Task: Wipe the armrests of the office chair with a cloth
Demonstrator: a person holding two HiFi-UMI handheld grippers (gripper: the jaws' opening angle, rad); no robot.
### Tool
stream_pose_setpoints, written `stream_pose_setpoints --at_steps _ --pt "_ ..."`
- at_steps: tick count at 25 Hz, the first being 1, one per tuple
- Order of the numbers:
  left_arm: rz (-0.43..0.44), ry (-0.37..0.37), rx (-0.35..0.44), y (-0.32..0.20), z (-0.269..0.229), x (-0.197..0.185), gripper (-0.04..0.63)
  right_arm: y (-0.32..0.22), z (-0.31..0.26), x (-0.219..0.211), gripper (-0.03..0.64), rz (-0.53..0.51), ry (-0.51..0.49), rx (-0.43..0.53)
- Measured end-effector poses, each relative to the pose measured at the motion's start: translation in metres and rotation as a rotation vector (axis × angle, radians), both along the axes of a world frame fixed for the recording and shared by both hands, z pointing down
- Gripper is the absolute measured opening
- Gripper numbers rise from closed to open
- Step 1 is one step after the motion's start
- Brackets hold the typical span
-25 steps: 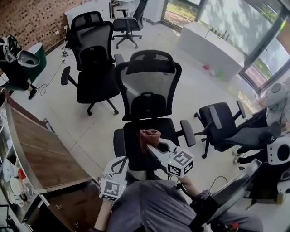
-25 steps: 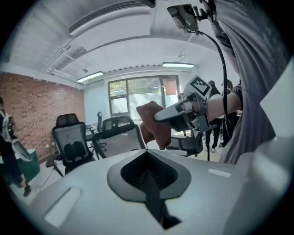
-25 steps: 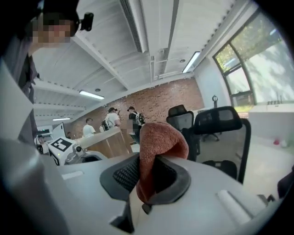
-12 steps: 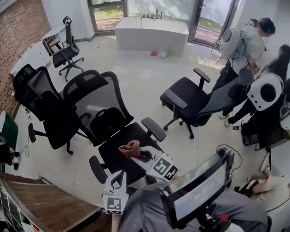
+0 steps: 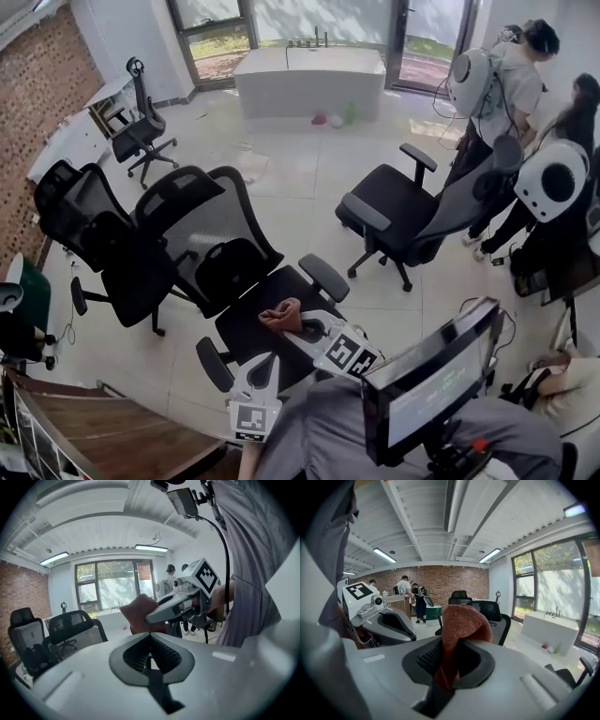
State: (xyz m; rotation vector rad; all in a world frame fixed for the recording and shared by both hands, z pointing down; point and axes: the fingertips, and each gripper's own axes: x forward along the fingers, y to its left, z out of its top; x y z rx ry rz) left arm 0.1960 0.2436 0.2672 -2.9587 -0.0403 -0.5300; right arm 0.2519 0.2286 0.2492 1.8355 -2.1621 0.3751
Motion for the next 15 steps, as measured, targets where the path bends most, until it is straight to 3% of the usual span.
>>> stream_pose_setpoints --at_steps 15 --pt "-0.065 -0.005 -0.006 0.0032 0.0041 -0.0040 0.015 0.0004 0.0074 -0.0018 0.043 -0.066 0.064 0.005"
